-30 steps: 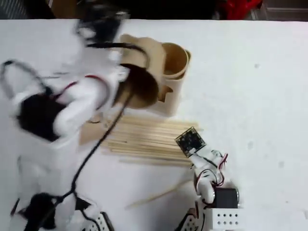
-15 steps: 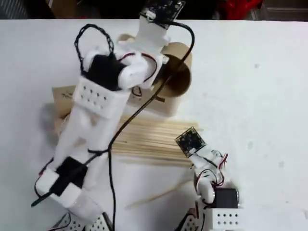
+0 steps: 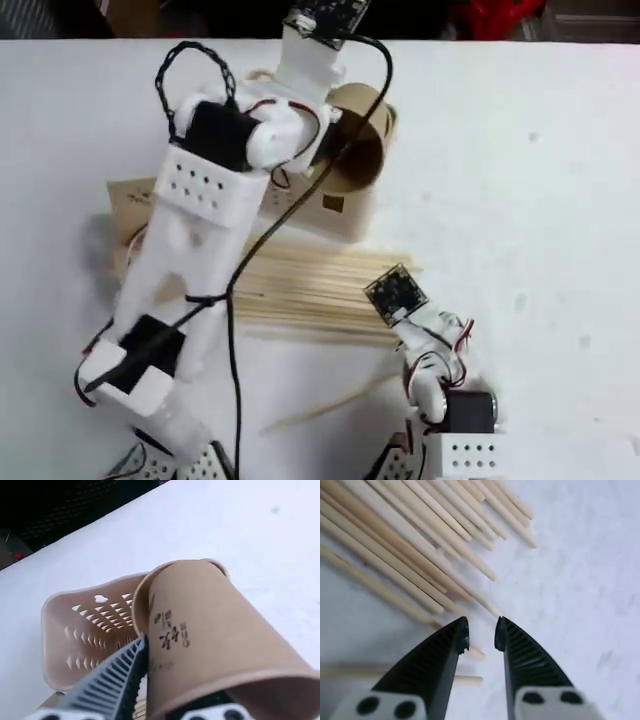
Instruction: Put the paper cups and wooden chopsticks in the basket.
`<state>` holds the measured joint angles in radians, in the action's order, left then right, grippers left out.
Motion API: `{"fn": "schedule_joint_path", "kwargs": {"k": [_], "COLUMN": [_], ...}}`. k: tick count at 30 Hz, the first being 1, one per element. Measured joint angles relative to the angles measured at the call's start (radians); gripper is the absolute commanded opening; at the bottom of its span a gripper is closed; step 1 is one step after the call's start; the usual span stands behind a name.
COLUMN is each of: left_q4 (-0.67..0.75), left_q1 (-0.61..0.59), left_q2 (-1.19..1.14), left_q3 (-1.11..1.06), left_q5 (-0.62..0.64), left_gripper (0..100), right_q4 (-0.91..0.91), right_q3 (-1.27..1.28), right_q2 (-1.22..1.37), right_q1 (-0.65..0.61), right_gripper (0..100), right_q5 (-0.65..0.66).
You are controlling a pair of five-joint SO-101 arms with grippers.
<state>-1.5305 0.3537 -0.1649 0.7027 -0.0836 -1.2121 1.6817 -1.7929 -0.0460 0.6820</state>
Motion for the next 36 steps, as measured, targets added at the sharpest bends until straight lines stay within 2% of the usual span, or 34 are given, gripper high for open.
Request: {"fn": "schedule_joint_path", "kwargs": {"k": [8, 13, 15, 27, 36], "left_q4": [0.000, 0.000, 0.005, 0.230, 0.333], "left_q1": [-0.002, -0.003, -0.003, -0.003, -0.025], "left_q2": [0.000, 0.000, 0.000, -0.008, -0.187], "left_q3": [0.000, 0.000, 0.000, 0.000, 0.000], "left_q5": [0.000, 0.000, 0.000, 0.000, -0.002], "left_gripper": [3, 14, 15, 15, 16], "right_q4": [0.000, 0.000, 0.000, 0.000, 0.000], "right_q3": [0.000, 0.000, 0.000, 0.000, 0.000], "right_q2": [0.000, 0.000, 0.000, 0.000, 0.000], "right_q1": [0.000, 0.000, 0.000, 0.000, 0.000], "right_gripper": [9.4, 9.4, 9.4, 9.4, 9.4], "right_q5": [0.000, 0.000, 0.000, 0.000, 0.000]}}
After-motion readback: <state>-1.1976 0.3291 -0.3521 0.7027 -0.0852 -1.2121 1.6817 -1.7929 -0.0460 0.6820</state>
